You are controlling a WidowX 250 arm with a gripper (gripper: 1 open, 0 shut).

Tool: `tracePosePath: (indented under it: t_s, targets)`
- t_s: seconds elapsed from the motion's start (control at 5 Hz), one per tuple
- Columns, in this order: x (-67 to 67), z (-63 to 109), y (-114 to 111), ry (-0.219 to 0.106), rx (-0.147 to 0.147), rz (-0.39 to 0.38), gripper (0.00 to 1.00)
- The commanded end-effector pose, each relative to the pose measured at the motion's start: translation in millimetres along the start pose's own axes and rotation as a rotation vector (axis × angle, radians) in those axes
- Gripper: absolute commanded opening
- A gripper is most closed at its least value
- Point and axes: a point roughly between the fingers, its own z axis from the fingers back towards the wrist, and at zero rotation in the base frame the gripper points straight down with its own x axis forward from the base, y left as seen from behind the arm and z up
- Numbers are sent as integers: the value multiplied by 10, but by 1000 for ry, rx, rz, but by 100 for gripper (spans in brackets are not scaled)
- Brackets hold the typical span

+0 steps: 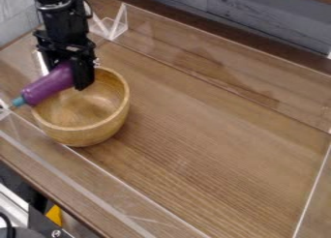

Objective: Put the purple eggplant in the brown bowl

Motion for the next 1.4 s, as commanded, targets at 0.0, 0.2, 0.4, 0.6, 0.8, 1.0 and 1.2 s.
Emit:
tracePosePath:
  t_s: [0.0,0.2,0.4,0.6,0.8,1.0,1.2]
  targets:
    - [24,181,-39,-58,45,-11,0]
    - [23,168,-70,-56,45,-11,0]
    - [20,156,-97,-55,45,-11,0]
    - [23,147,-131,-54,45,-11,0]
    - [27,138,-166,-55,46,-10,0]
    - [23,121,-189,-54,47,-10,0]
    - [13,87,-218,-49,48,-10,0]
